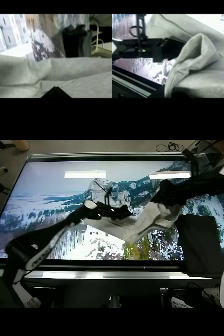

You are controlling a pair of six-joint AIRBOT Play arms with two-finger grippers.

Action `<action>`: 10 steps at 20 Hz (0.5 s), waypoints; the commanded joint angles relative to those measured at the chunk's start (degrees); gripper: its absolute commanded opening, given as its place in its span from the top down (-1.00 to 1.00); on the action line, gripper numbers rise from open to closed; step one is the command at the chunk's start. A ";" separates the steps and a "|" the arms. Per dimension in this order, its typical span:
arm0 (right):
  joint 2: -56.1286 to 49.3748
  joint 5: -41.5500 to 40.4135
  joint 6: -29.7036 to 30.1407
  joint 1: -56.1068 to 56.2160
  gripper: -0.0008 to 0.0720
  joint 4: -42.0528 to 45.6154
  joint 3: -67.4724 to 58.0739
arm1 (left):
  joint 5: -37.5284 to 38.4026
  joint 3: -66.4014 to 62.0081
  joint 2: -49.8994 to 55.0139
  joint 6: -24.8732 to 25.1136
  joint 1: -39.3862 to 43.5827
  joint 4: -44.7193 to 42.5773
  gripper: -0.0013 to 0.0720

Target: Fold the shirts.

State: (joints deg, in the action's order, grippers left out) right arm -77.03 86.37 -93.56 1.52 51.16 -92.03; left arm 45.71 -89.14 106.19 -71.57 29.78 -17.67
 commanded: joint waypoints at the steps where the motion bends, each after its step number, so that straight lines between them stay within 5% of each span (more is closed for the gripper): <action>1: -9.01 -10.97 -0.02 8.24 0.91 -3.78 -0.04 | 1.75 0.02 -12.35 -3.82 -10.97 -18.32 0.90; 6: -25.49 -29.11 1.66 19.26 0.89 -21.35 -0.07 | 4.24 0.04 -31.65 -6.43 -23.96 -24.65 0.90; 7: -28.35 -30.23 3.63 20.37 0.70 -27.89 -0.11 | 4.63 0.04 -34.53 -6.43 -24.90 -24.70 0.90; 9: -31.23 -30.84 7.98 21.00 -0.93 -37.64 -0.15 | 5.35 0.04 -38.29 -6.40 -25.11 -25.79 0.90; 10: -30.86 -30.27 8.17 20.31 -0.94 -38.56 -0.15 | 6.05 0.04 -39.32 -6.40 -25.03 -26.47 0.90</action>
State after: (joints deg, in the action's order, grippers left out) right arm -103.70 60.03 -89.25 20.34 25.39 -92.09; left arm 50.41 -89.12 72.82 -77.43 6.94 -40.88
